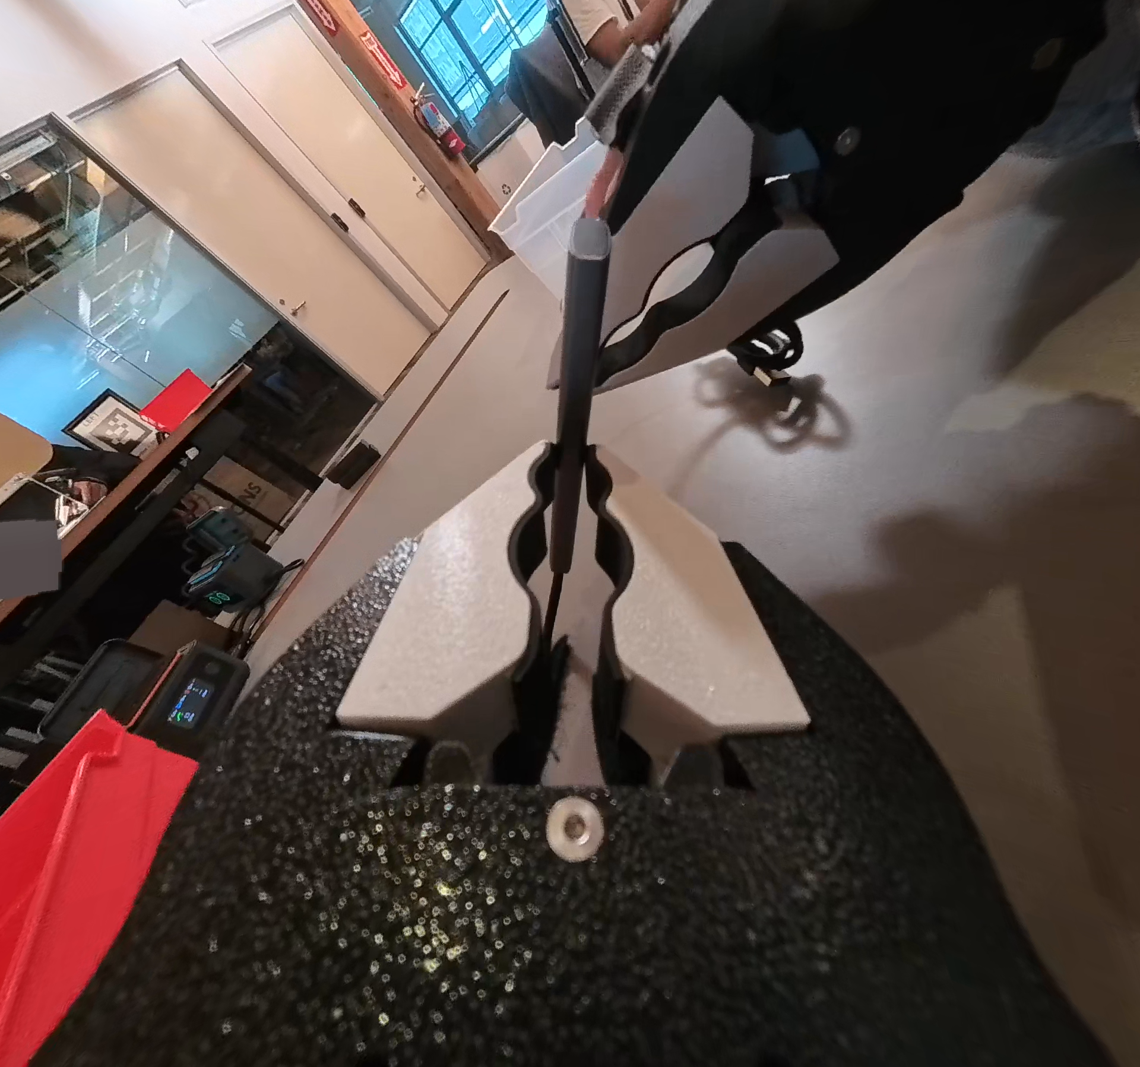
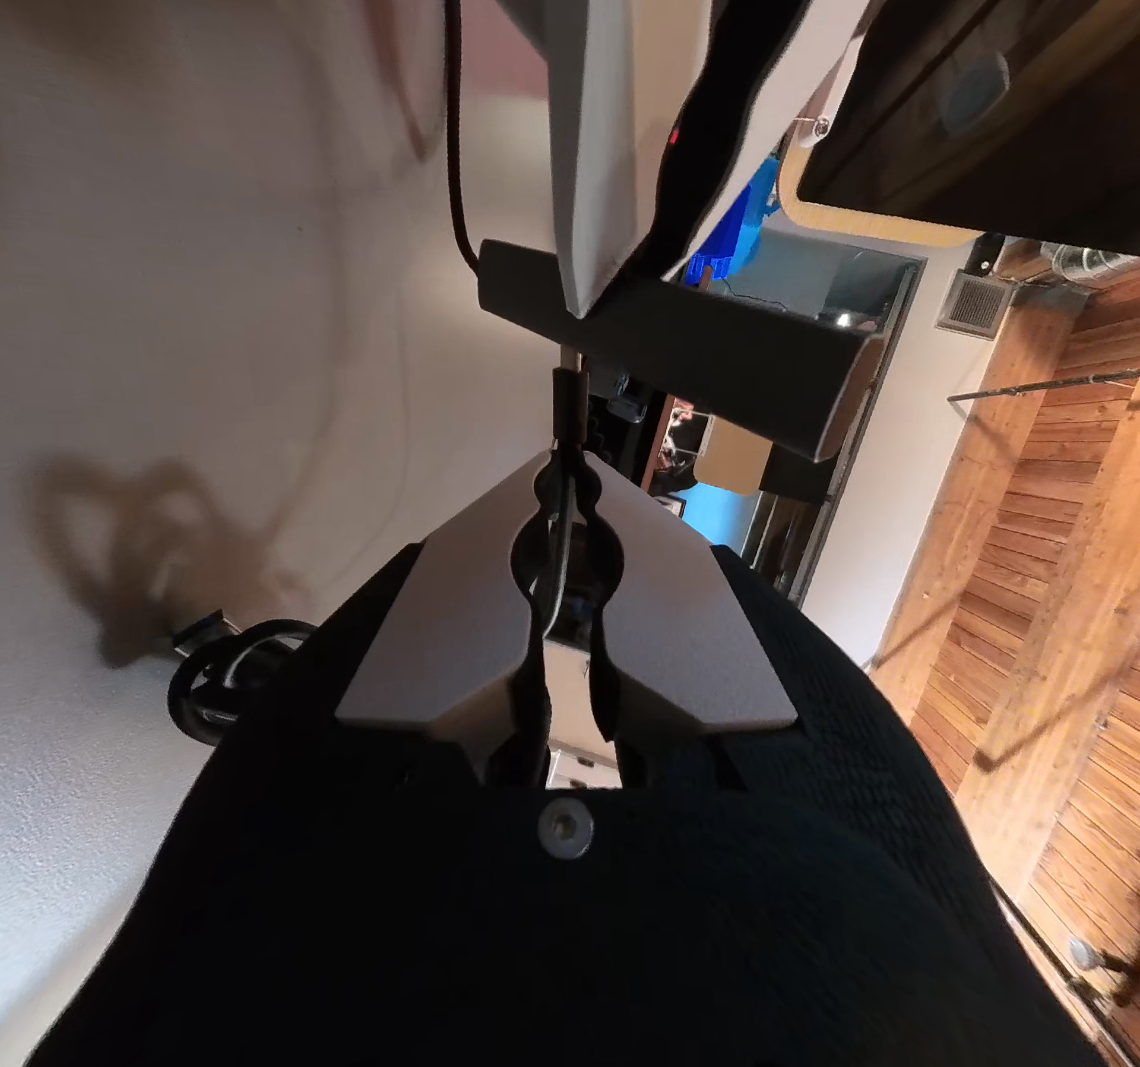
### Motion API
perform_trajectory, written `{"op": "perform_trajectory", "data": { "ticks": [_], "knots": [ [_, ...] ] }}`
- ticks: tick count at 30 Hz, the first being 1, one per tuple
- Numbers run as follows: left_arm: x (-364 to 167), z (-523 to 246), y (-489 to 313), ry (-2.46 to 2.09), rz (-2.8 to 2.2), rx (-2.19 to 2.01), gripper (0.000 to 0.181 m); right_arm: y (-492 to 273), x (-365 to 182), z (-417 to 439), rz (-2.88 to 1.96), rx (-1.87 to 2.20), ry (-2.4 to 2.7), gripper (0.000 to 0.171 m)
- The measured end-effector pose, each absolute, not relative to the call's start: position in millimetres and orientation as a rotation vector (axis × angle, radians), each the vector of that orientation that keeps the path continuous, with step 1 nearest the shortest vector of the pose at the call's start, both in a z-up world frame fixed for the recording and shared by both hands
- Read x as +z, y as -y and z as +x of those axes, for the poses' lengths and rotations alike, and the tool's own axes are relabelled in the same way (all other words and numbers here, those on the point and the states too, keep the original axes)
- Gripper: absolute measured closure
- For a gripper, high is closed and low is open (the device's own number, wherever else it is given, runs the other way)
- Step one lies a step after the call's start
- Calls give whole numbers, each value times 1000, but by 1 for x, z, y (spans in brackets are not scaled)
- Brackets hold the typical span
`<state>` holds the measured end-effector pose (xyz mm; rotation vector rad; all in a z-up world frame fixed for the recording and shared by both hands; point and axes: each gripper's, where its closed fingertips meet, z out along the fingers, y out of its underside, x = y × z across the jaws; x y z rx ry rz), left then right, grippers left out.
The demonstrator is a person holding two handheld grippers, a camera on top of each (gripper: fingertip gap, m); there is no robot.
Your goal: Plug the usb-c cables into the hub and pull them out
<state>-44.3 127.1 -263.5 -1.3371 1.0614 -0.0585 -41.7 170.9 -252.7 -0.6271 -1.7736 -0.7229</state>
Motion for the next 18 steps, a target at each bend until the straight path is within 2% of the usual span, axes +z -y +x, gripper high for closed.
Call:
{"op": "perform_trajectory", "data": {
  "ticks": [18],
  "knots": [
    [-261,-44,-127,-1052,-1328,-56,174,-171,-257,-43,-647,-768,1756,169]
  ]
}}
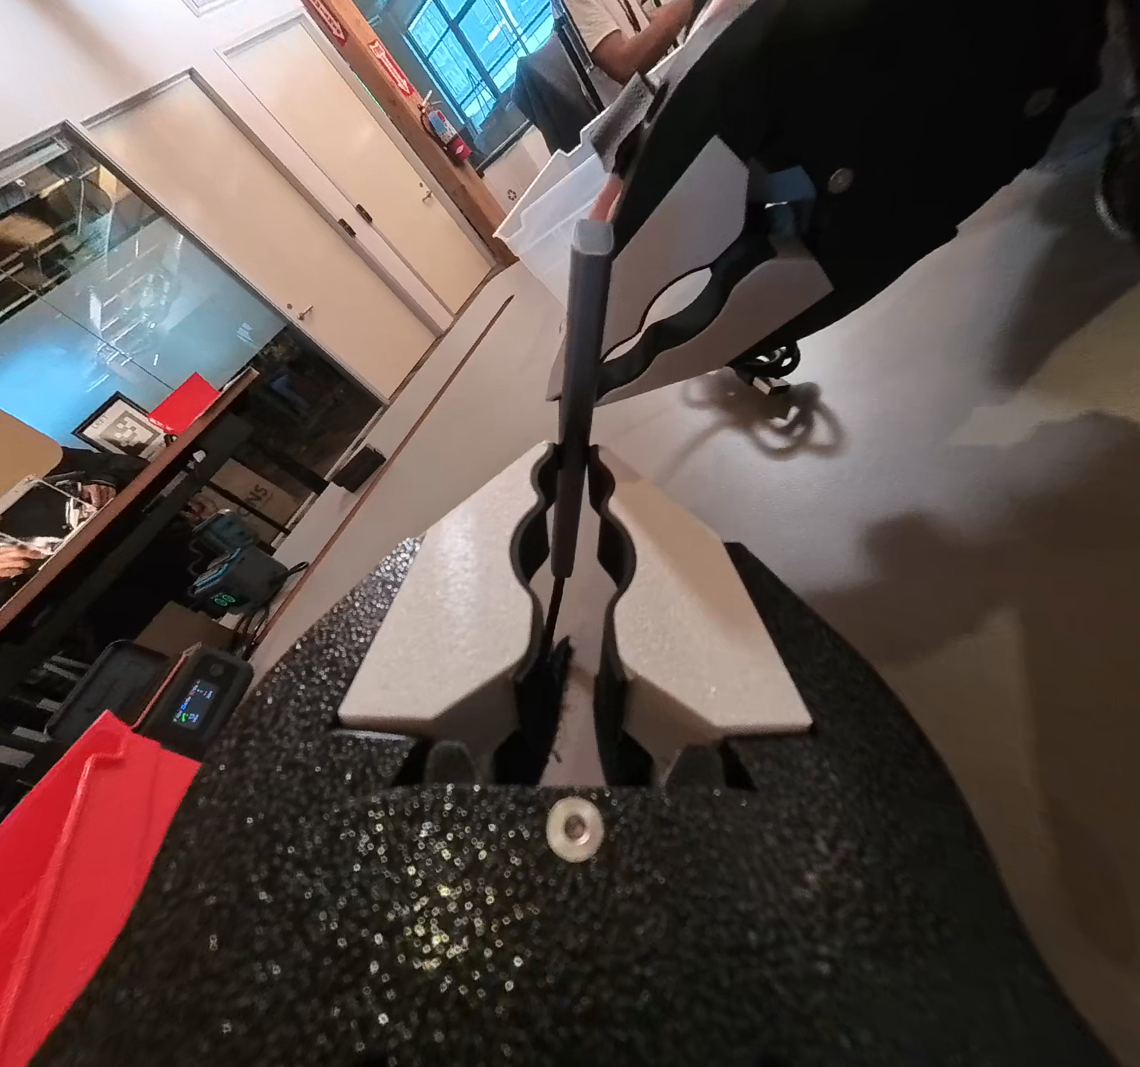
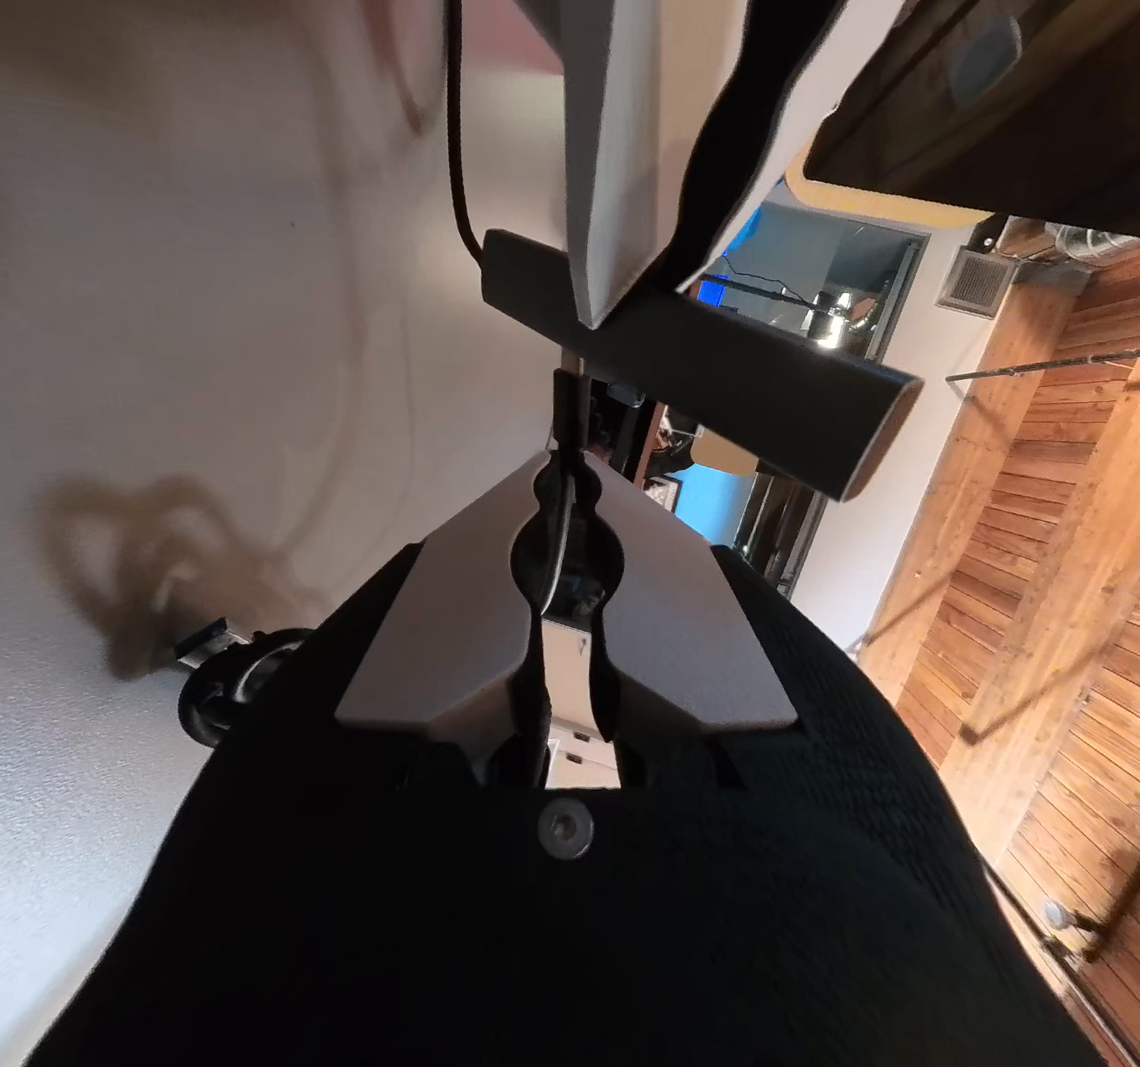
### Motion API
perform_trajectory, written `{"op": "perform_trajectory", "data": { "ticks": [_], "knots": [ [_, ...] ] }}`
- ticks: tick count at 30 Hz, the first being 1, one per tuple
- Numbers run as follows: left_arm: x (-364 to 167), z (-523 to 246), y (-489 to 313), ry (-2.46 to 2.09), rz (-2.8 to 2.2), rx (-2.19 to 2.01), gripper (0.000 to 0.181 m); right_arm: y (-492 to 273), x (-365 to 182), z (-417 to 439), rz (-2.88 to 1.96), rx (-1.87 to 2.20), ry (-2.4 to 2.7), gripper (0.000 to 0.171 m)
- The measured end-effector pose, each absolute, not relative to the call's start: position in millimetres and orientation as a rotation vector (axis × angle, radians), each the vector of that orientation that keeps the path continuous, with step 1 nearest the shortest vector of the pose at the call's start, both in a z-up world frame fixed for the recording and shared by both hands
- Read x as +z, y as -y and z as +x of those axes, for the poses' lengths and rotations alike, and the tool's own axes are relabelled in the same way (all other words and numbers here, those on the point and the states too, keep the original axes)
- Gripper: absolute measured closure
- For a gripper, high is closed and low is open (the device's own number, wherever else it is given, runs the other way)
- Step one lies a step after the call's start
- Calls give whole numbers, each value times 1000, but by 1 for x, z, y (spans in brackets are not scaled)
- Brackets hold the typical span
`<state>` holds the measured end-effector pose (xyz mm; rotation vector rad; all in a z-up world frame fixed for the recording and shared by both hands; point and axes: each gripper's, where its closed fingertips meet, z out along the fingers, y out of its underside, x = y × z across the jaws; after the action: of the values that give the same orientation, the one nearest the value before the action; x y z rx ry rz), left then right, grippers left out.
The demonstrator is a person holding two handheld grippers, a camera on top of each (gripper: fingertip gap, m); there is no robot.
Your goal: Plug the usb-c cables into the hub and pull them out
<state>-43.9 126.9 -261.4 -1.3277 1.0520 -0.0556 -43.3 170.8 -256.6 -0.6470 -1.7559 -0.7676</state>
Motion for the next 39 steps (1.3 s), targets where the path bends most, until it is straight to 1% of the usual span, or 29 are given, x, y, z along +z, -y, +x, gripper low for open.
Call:
{"op": "perform_trajectory", "data": {
  "ticks": [10,19,27,34,39],
  "knots": [
    [-263,-46,-129,-1012,-1384,-148,174,-167,-254,-44,-591,-801,1716,170],
    [-268,-47,-137,-962,-1480,-230,174,-172,-263,-43,-701,-767,1728,170],
    [-265,-48,-152,-820,-1611,-480,174,-183,-268,-42,-811,-750,1747,170],
    [-258,-60,-149,-750,-1587,-642,174,-183,-267,-52,-854,-742,1772,169],
    [-259,-61,-139,-814,-1547,-572,174,-177,-270,-56,-844,-731,1785,169]
  ]
}}
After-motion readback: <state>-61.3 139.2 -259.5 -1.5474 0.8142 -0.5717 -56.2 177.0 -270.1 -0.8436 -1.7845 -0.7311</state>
